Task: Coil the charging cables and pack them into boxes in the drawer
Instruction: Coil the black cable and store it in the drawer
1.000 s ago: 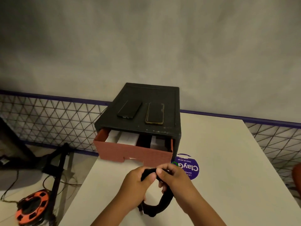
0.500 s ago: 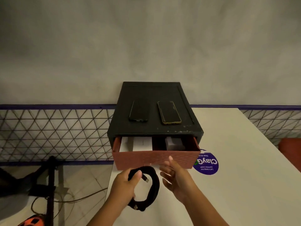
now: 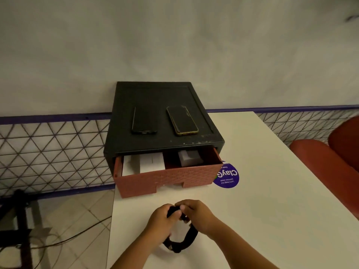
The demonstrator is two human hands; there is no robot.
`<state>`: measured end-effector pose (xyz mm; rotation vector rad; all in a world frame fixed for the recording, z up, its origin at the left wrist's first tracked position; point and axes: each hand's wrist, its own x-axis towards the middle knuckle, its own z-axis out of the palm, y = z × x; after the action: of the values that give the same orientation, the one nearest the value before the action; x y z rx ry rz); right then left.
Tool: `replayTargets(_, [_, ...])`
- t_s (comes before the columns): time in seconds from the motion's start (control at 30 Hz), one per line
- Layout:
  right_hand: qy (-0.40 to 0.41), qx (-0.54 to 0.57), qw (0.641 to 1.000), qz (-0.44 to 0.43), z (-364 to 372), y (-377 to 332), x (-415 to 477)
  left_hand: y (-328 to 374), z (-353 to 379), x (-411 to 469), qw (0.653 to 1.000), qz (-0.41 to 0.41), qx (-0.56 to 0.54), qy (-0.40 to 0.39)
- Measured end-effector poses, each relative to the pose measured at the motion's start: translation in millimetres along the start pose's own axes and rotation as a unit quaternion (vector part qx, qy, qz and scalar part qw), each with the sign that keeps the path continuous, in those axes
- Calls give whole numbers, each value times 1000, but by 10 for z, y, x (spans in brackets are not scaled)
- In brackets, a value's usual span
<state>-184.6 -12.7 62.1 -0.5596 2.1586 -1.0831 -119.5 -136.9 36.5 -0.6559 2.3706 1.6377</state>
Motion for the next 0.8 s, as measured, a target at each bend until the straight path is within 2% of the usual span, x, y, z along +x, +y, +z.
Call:
replayTargets(0.1, [35, 30, 998, 37, -102, 133, -10, 52, 167, 138, 1000, 7, -16, -15])
replayTargets(0.2, [105, 94, 985, 97, -259, 277, -35, 142, 342, 280, 999, 23, -37, -18])
replayTargets(0.43, [208, 184, 947, 159, -761, 642, -61, 334, 771, 497, 990, 127, 43, -41])
replayTargets(0.63, [261, 231, 919, 187, -1095, 984, 33, 495, 1121, 706, 991, 125, 34, -39])
replayTargets(0.8, [288, 204, 915, 195, -1297, 1238, 172, 584, 1326, 864, 991, 118, 71, -7])
